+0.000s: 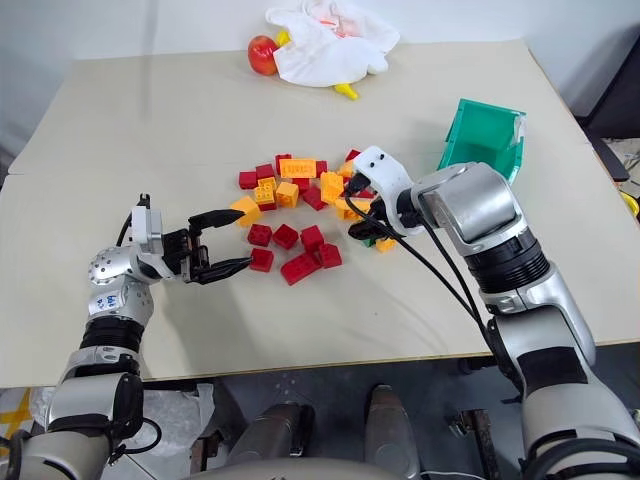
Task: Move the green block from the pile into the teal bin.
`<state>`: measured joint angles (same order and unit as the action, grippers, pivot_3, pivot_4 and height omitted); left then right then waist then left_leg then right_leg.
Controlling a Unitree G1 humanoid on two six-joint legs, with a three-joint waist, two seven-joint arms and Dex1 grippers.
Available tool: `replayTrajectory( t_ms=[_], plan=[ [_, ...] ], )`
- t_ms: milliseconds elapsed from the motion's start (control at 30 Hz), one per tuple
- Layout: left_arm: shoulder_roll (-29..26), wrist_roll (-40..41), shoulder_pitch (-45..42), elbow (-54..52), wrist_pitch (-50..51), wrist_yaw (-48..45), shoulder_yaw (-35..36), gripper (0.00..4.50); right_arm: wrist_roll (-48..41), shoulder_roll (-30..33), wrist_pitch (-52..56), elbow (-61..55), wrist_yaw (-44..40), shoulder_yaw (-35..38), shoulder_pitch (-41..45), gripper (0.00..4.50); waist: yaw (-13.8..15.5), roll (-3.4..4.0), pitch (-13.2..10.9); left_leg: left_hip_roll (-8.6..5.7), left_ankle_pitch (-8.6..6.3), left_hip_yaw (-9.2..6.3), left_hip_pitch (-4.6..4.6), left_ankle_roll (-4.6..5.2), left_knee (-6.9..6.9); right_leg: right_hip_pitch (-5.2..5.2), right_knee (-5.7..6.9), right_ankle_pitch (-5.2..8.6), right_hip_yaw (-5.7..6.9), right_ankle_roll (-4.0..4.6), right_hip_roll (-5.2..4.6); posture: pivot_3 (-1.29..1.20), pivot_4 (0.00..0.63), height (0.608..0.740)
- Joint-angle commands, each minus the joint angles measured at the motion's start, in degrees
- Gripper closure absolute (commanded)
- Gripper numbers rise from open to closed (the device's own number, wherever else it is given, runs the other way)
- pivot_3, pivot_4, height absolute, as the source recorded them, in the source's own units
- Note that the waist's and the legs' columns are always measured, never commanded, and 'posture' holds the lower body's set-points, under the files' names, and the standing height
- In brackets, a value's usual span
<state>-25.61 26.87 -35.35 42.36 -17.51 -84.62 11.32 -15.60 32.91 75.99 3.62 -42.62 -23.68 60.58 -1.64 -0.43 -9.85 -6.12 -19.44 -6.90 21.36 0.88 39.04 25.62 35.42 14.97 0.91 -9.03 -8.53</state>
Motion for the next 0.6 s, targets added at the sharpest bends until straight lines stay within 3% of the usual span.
replayTrajectory(
  t_ms=[33, 333, 467, 600],
  plan=[
    [-0.2, 0.1, -0.7, -0.3, -0.8, 0.2, 0.7, 0.0, 1.7, 0.3, 0.3, -0.1, 1.3, -1.1, 2.0, 1.89, 0.0, 0.0, 0.0, 0.01, 0.0, 0.0, 0.0, 0.0, 0.0, 0.0, 0.0, 0.0, 0.01, 0.0, 0.0, 0.0, 0.15, 0.74],
    [0.0, 0.0, -1.0, 0.4, -1.3, 0.7, 0.7, 0.0, 1.8, -2.1, 1.0, 3.8, 1.6, -2.8, 2.1, 1.89, 0.0, 0.0, 0.0, 0.0, 0.0, 0.0, 0.0, 0.0, 0.0, 0.0, 0.0, 0.0, 0.0, 0.0, 0.0, 0.0, 0.15, 0.74],
    [0.1, 0.1, -0.9, 0.3, -1.7, 1.3, 0.9, 0.0, 2.2, -2.7, -4.1, 4.3, 0.6, -2.8, 1.5, 1.89, 0.0, 0.0, 0.0, -0.02, 0.0, 0.0, 0.0, 0.0, 0.0, 0.0, 0.0, 0.0, 0.0, 0.0, -0.01, 0.0, 0.15, 0.74],
    [0.0, 0.1, -0.7, 0.3, -2.0, 1.7, 0.9, 0.0, 1.9, -3.8, -4.4, 5.0, 0.9, -1.0, 1.3, 1.03, -0.1, 0.01, 0.0, 0.01, 0.0, 0.0, 0.0, 0.0, -0.01, 0.01, 0.0, 0.0, 0.01, 0.0, 0.01, 0.0, 0.15, 0.74]
  ],
)
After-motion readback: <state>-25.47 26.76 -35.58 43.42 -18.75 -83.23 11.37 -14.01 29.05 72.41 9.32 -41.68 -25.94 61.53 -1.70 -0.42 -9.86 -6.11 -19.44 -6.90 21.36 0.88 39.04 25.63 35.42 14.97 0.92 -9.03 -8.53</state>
